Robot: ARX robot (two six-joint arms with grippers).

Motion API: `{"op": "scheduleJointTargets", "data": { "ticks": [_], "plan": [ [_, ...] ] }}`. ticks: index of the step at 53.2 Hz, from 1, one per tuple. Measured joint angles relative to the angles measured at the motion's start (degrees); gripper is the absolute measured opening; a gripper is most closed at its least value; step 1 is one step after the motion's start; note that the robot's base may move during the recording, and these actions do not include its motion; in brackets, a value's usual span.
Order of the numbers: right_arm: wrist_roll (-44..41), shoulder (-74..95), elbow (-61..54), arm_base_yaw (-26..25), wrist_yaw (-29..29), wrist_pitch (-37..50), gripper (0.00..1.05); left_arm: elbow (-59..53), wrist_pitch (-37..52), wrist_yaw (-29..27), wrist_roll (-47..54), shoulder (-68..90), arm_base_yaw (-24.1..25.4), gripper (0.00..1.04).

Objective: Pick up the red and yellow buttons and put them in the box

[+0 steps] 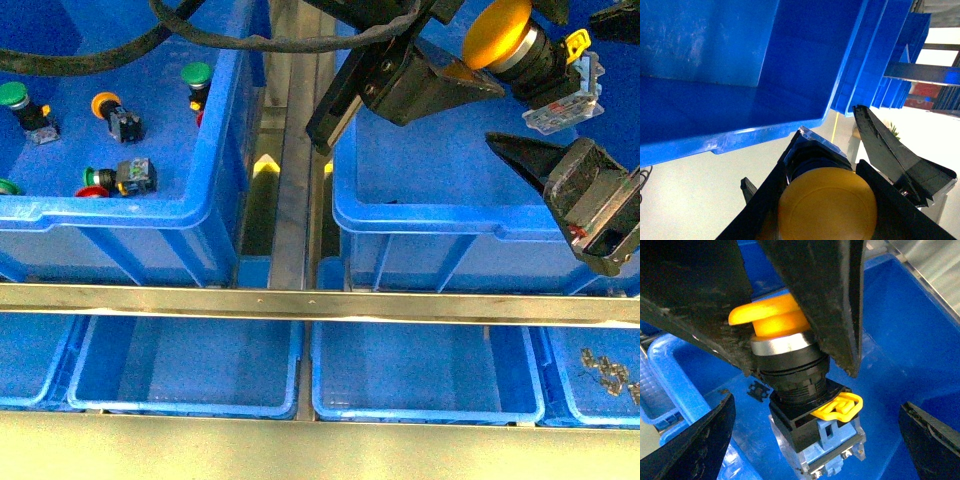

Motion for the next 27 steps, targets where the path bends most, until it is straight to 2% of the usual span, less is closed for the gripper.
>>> {"op": "scheduleJointTargets", "data": {
  "ticks": [10, 19, 27],
  "plan": [
    [-0.26, 0.79, 1.44, -0.09, 0.28, 0.39, 0.96, 0.0, 0.0, 0.09, 0.11, -0.02, 0.0, 0.34],
    [-0.46, 0.87, 2.14, -0.31, 0.33, 0.24, 0.65, 0.0, 0.0, 0.09, 0.17, -0.31, 0.07, 0.34],
    [-0.48, 0.85, 2.14, -0.31, -0.48, -0.46, 0.47, 0.0, 0.0, 0.09, 0.5, -0.33, 0.11, 0.34]
  ]
}}
